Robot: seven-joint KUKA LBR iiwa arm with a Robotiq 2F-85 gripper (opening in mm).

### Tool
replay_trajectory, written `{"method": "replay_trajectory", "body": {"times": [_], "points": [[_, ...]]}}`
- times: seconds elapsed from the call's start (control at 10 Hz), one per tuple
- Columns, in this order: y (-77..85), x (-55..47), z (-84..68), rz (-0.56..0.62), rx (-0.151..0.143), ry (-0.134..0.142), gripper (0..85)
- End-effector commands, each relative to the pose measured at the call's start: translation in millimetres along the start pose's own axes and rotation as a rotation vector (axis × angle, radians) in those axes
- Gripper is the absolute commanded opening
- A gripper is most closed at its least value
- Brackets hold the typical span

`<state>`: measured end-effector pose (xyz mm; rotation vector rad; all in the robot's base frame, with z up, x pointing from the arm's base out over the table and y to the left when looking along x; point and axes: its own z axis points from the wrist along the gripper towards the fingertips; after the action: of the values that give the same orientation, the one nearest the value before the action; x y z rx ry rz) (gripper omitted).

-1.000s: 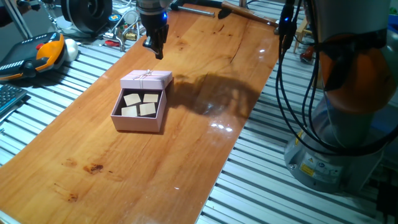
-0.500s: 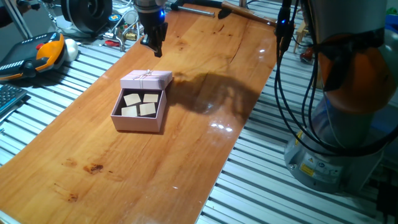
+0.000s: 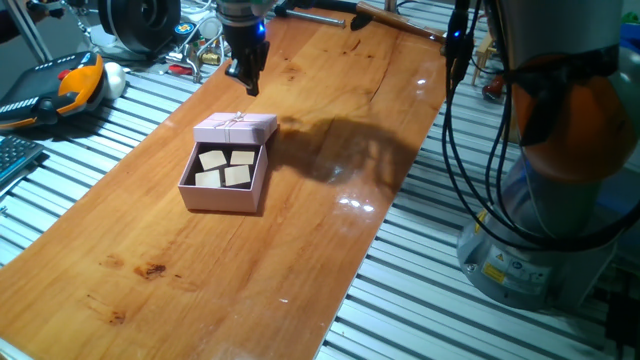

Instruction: Slide the outer casing onto the gift box

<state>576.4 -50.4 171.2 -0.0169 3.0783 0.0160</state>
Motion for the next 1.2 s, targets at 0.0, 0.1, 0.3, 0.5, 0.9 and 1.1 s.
{"method": "replay_trajectory", "body": {"times": [0.0, 0.1, 0.3, 0.5, 0.9, 1.1], "points": [[-1.6, -0.4, 0.6, -0.004, -0.005, 0.001, 0.0], [-2.6, -1.1, 1.5, -0.01, -0.011, 0.004, 0.0], [-2.5, -1.3, 2.3, -0.023, -0.022, -0.002, 0.0], [-2.5, -1.3, 2.3, -0.029, -0.057, -0.003, 0.0], [-2.5, -1.3, 2.3, 0.021, -0.026, 0.044, 0.0], [-2.5, -1.3, 2.3, -0.011, -0.007, 0.052, 0.0]]}}
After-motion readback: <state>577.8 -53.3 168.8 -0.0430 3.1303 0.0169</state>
